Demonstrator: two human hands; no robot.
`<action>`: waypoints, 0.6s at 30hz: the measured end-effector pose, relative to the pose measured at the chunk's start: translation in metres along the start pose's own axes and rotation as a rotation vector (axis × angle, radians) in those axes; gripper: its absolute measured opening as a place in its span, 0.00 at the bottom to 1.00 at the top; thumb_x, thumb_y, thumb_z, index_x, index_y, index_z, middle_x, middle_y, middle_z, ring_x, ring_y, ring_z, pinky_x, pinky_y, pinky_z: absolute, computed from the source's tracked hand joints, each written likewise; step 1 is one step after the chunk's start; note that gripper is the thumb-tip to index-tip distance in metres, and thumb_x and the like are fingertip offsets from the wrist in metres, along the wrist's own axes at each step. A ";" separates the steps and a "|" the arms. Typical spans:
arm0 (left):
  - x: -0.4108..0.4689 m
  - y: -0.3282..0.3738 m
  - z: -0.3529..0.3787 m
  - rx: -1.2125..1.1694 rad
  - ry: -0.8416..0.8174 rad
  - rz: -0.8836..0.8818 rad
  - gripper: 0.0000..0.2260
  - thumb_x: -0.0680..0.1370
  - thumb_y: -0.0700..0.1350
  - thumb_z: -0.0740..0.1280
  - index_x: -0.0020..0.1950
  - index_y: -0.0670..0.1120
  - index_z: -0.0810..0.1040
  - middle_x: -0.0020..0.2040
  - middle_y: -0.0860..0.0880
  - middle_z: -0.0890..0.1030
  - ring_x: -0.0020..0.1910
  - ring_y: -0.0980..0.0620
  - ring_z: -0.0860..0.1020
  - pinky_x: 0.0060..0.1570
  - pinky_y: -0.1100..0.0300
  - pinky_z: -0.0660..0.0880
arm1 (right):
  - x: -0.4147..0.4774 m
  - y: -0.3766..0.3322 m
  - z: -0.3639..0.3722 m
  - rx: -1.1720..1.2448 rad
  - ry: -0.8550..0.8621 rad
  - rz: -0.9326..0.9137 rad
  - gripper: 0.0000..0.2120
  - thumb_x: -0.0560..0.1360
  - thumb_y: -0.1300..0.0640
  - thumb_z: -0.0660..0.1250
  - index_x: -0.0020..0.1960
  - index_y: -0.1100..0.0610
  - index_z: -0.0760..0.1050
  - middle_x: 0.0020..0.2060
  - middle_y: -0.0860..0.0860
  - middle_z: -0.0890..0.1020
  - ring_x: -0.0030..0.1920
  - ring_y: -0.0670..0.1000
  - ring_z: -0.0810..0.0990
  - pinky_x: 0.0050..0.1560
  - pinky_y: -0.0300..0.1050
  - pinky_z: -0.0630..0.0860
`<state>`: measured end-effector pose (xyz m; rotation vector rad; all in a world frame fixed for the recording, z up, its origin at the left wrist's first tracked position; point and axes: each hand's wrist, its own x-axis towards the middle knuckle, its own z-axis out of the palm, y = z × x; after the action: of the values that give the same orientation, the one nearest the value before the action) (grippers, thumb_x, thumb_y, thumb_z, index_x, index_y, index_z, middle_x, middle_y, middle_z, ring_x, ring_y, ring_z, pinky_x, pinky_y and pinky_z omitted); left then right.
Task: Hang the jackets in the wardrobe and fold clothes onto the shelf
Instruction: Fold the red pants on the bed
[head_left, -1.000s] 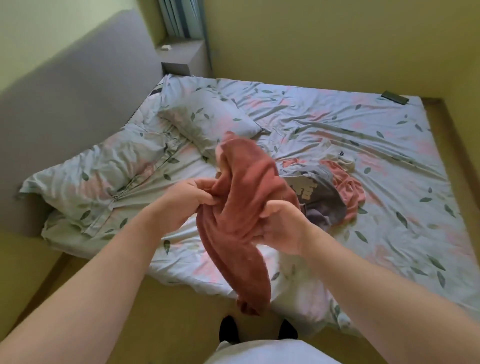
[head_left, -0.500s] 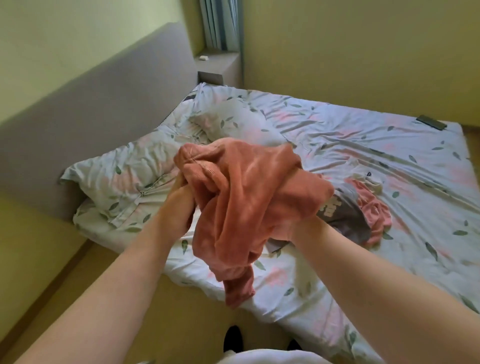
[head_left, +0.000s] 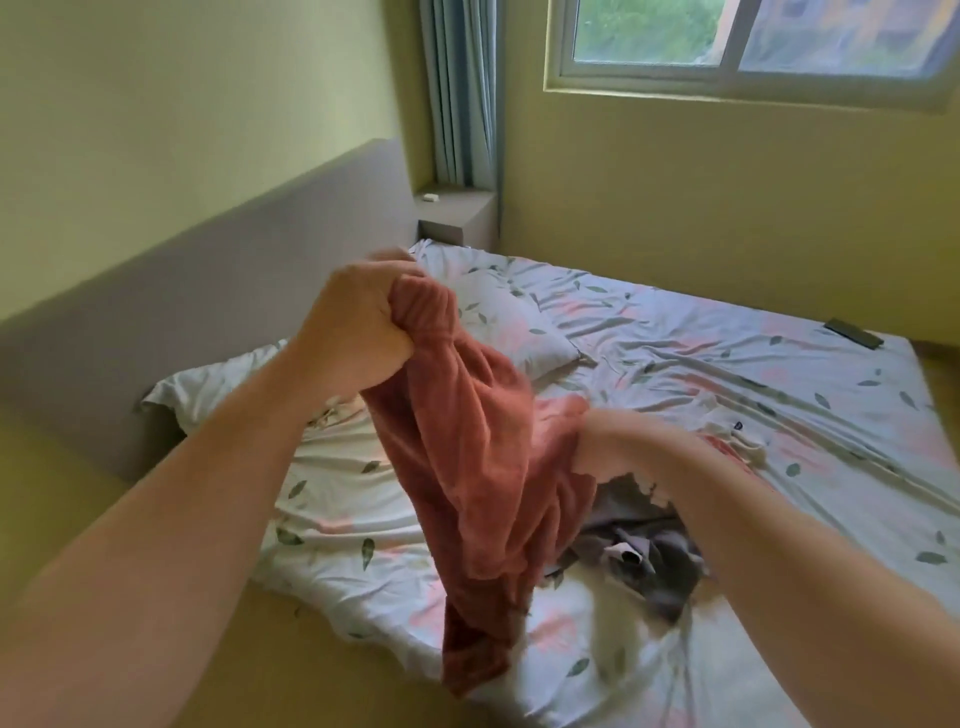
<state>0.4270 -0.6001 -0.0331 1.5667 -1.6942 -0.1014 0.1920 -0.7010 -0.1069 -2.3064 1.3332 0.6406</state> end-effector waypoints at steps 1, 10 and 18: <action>0.004 0.004 -0.007 0.070 0.010 0.067 0.12 0.61 0.25 0.63 0.34 0.41 0.76 0.42 0.46 0.78 0.41 0.52 0.78 0.38 0.59 0.73 | 0.003 0.002 -0.006 0.005 0.148 0.043 0.09 0.78 0.58 0.65 0.56 0.59 0.79 0.51 0.56 0.80 0.53 0.58 0.80 0.54 0.48 0.79; 0.019 0.040 -0.043 0.314 0.052 0.365 0.12 0.62 0.28 0.63 0.38 0.42 0.79 0.49 0.49 0.75 0.48 0.49 0.76 0.46 0.60 0.69 | -0.025 -0.062 -0.064 0.503 0.526 -0.769 0.39 0.69 0.62 0.75 0.73 0.37 0.66 0.79 0.40 0.61 0.74 0.42 0.65 0.67 0.40 0.65; 0.012 0.034 -0.095 0.493 0.269 0.382 0.09 0.64 0.30 0.64 0.39 0.40 0.77 0.55 0.44 0.77 0.50 0.45 0.78 0.46 0.52 0.75 | -0.024 -0.086 -0.059 0.421 0.630 -0.807 0.19 0.67 0.42 0.77 0.50 0.49 0.75 0.41 0.44 0.80 0.41 0.45 0.77 0.41 0.42 0.72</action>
<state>0.4573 -0.5608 0.0550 1.4726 -1.8479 0.7383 0.2677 -0.6766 -0.0359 -2.4486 0.5231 -0.5996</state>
